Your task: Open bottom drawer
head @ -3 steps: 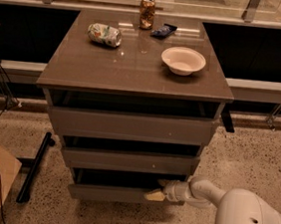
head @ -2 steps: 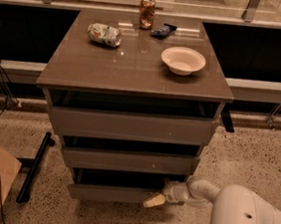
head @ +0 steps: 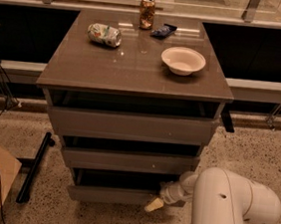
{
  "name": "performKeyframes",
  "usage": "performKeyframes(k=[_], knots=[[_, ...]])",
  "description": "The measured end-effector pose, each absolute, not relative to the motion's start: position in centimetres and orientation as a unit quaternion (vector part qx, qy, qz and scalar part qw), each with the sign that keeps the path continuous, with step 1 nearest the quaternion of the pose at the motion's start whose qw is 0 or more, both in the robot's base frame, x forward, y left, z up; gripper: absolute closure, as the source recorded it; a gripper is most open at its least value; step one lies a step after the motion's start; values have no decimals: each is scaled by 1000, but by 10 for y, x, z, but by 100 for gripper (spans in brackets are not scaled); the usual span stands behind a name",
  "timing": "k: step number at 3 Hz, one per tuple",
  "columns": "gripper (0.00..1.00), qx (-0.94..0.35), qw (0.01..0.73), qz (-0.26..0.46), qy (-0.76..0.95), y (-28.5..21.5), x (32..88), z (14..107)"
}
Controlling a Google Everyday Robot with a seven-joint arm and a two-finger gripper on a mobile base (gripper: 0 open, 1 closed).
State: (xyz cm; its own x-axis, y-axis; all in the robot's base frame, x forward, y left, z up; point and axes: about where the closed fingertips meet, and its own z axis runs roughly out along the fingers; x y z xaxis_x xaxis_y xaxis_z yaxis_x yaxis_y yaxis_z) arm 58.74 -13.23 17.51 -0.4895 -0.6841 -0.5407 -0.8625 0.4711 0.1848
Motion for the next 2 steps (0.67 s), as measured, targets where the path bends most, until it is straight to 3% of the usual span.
performKeyframes(k=[1,2], knots=[[41,-492,186,212,824,-133,576,182],[51,-506,187,228,811,-132,558,196]])
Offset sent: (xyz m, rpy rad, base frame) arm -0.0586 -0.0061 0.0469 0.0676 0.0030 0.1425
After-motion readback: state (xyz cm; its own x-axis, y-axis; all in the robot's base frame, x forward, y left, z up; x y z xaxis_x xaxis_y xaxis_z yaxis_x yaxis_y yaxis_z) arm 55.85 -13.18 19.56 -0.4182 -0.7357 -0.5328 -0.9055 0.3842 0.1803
